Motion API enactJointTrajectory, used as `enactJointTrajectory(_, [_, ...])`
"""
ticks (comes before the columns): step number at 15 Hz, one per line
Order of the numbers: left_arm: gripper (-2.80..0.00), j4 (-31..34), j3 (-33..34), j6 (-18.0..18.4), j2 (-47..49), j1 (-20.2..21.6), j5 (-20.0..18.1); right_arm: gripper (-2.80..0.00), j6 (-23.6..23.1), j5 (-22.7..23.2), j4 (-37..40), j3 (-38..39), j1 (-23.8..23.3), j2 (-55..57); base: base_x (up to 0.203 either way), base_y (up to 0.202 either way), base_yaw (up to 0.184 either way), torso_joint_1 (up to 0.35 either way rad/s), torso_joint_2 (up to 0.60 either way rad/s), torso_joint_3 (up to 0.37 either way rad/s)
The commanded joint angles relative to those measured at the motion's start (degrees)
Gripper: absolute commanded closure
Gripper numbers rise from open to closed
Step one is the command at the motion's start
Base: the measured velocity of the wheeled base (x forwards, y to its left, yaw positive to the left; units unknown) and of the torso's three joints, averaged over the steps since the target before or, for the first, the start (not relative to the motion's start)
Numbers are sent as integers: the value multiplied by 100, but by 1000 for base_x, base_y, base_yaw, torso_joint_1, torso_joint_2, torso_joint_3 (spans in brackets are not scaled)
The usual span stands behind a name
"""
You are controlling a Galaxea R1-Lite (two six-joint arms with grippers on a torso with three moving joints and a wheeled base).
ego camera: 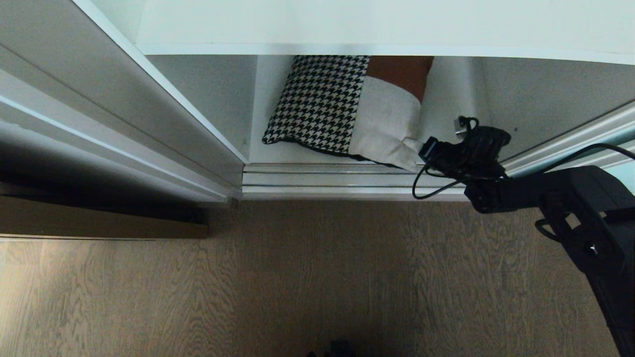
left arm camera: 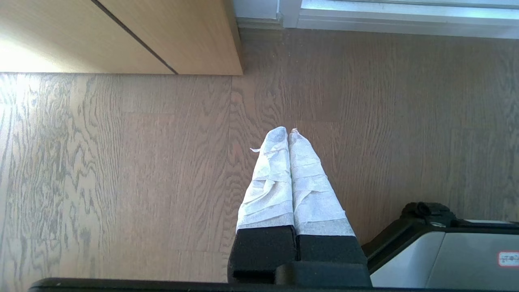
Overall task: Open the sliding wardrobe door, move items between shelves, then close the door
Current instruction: Place the pillow on the higher shelf
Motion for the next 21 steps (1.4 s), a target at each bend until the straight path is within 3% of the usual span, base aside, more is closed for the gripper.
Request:
enactJointTrajectory(1, [0, 0, 9, -2, 0, 0, 0, 0, 53, 7, 41, 327, -17, -273, 0, 0, 0, 0, 0, 0])
enactJointTrajectory(11, [0, 0, 9, -2, 0, 0, 0, 0, 244, -5, 1300, 1558, -610, -1530, 0, 0, 0, 0, 0, 0])
enactJointTrajectory(21, [0, 14, 2, 57, 6, 0, -3, 0, 160, -192, 1446, 2141, -1098, -1716, 0, 0, 0, 0, 0, 0])
